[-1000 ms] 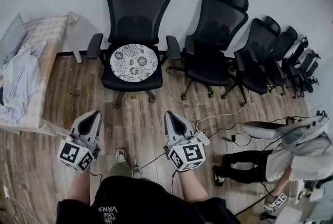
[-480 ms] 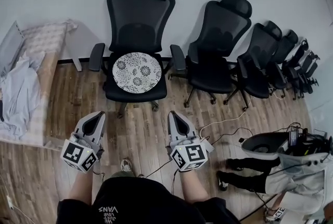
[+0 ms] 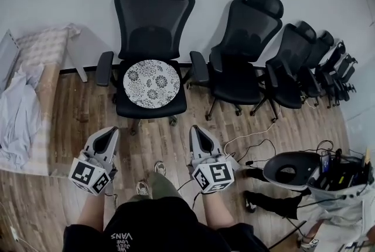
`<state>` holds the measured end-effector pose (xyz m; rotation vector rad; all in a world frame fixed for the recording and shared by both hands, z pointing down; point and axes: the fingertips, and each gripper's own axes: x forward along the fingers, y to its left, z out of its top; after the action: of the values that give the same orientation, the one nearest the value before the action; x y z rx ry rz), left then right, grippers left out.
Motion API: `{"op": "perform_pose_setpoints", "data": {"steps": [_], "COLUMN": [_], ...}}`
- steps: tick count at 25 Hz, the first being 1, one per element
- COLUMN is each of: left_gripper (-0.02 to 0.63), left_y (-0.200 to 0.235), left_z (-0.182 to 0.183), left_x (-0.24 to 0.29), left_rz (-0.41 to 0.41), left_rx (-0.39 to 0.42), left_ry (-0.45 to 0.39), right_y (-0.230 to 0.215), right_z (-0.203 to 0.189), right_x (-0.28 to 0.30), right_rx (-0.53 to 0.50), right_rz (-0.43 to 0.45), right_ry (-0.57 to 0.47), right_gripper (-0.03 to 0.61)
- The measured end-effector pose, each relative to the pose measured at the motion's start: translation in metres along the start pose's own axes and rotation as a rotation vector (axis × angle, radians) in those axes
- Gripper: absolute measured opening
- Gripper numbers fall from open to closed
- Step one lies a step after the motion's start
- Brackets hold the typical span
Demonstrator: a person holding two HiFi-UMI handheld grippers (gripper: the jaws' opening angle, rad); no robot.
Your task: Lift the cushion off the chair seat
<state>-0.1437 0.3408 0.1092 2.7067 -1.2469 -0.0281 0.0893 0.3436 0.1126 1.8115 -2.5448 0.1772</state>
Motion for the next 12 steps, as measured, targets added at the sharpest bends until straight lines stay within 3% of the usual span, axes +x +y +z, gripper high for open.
{"op": "perform_pose_setpoints", "data": {"steps": [12], "left_gripper": [0.011], "left_y": [0.044], "left_z": [0.009], "left_x": [0.079], "left_rz": [0.053], "left_rx": [-0.001], "left_ry": [-0.019], "right_y": [-0.047], "right_z": [0.009], "right_x": [0.092], "right_rx": [-0.020], "right_rz": [0.058], "right_ry": [-0.007], "right_gripper": [0.017]}}
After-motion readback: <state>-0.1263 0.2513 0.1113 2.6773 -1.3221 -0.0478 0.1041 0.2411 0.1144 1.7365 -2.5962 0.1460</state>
